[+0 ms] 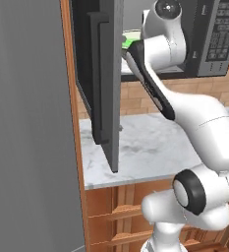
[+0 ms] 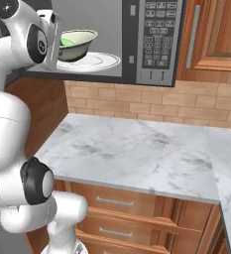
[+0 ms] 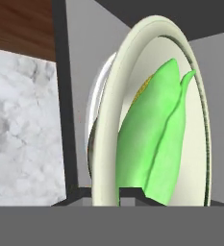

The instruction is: Pick the corn from the sink and place it in the bowl. Then pick the bowl and place it in the microwave. Then close the microwave door and press the start button.

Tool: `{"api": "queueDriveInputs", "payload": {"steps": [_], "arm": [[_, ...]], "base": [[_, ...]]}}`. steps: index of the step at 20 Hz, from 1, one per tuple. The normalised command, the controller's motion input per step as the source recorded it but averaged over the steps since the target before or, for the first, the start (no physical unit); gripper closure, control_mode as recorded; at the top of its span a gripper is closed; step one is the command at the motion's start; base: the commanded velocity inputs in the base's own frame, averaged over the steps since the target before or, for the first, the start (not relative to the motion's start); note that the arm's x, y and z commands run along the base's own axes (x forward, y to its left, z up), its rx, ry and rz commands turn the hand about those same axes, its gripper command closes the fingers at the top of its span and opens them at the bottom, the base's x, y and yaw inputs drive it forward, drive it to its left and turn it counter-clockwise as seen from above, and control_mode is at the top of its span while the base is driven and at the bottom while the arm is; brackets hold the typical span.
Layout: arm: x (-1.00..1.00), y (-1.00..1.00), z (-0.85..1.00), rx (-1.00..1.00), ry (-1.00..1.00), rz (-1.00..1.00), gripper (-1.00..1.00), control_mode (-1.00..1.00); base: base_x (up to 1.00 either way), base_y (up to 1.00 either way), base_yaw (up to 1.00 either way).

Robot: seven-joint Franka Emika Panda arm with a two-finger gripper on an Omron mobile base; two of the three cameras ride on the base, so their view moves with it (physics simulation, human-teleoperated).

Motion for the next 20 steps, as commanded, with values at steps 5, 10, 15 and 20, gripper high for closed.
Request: {"api": "queueDriveInputs", "payload": {"steps": [5,10,15,20], "arm": [[0.99,0.00,-0.13,-0.04,0.02,0.00,1.00,-1.00],[0.91,0.00,-0.06,-0.03,0.04,0.00,1.00,-1.00],[0.84,0.00,0.00,0.00,0.05,0.00,1.00,-1.00],[0.56,0.00,-0.02,-0.03,0.06,0.00,1.00,-1.00]], "base": [[0.00,0.00,0.00],[0.00,0.00,0.00],[0.00,0.00,0.00],[0.00,0.00,0.00]]}}
